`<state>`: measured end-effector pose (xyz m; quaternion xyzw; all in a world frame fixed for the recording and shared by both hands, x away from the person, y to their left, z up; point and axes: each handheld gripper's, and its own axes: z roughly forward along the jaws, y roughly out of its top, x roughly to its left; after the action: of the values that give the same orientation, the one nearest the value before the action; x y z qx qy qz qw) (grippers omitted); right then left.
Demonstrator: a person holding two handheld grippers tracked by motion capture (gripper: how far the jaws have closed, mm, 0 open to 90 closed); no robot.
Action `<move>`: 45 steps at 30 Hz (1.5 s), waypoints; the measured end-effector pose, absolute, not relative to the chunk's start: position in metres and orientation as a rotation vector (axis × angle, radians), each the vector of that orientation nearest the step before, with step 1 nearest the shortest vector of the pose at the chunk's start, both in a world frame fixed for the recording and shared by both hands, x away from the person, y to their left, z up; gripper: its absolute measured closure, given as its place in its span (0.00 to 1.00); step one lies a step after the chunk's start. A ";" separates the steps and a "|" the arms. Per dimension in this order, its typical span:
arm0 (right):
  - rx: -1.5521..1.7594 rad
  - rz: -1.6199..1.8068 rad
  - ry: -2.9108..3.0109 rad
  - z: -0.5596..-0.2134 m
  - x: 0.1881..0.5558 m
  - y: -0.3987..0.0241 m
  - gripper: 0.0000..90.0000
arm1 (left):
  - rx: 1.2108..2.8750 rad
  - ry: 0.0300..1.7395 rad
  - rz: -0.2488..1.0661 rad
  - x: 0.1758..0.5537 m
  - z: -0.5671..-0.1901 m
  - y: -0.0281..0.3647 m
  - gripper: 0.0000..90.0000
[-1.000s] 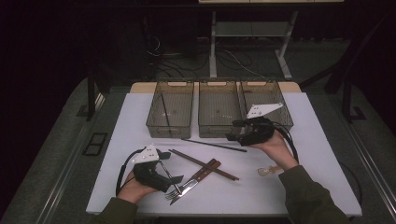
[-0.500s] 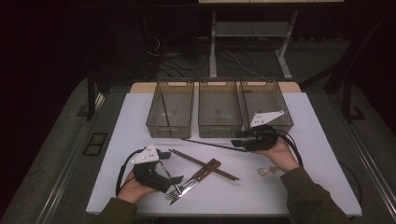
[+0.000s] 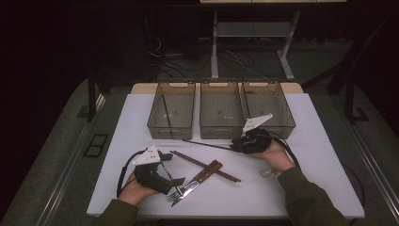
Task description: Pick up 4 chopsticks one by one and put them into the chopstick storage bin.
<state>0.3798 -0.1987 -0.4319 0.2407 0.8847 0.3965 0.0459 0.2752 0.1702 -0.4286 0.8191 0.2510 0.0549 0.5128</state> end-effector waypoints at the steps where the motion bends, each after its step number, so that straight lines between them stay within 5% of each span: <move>1: 0.733 1.203 2.707 -0.433 0.381 -0.198 0.79 | 1.970 0.603 0.131 0.275 -0.429 0.170 0.00; 45: 0.518 1.075 2.800 -0.446 0.381 -0.188 0.95 | 1.977 0.587 0.110 0.274 -0.429 0.168 0.00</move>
<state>0.3814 -0.1883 -0.4464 0.1700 0.9188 0.3528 0.0488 0.2743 0.1682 -0.4289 0.8221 0.2439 0.0458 0.5124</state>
